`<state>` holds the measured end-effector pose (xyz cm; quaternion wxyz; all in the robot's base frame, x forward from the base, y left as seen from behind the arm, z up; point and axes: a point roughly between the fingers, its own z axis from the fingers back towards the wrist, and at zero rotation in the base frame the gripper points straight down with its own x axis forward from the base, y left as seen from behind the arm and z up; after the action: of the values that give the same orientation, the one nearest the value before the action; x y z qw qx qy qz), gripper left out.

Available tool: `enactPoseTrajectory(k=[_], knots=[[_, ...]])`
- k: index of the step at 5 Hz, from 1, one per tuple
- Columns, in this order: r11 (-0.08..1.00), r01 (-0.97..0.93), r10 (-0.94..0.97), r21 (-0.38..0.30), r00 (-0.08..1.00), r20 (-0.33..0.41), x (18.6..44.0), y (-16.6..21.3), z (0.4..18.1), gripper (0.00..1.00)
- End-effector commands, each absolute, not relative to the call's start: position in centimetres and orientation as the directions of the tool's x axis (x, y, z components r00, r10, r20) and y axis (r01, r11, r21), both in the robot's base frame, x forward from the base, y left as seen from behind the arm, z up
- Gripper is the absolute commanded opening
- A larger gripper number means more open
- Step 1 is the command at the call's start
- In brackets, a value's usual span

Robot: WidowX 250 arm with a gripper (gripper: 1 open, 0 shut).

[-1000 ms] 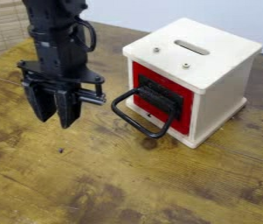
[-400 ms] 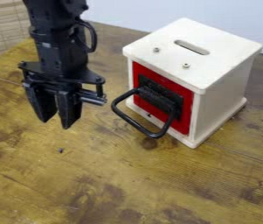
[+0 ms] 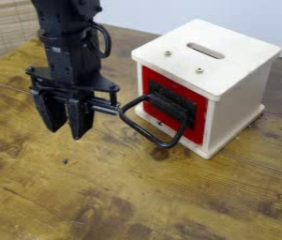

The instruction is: Close the drawer

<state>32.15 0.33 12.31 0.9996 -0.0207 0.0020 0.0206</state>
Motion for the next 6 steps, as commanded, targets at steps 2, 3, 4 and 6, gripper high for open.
enactPoseTrajectory(k=[2, 3, 4, 6], knots=[[0.999, -0.012, 0.013, -0.039, 0.999, 0.042, 31.6, -0.2, 14.0, 1.00], [0.999, -0.001, 0.002, -0.037, 0.999, 0.045, 31.1, -0.2, 14.3, 1.00], [0.999, 0.005, -0.003, -0.040, 0.999, 0.053, 30.7, -0.2, 14.8, 1.00], [0.999, -0.001, 0.002, -0.045, 0.999, 0.032, 30.8, -0.2, 14.0, 1.00]])
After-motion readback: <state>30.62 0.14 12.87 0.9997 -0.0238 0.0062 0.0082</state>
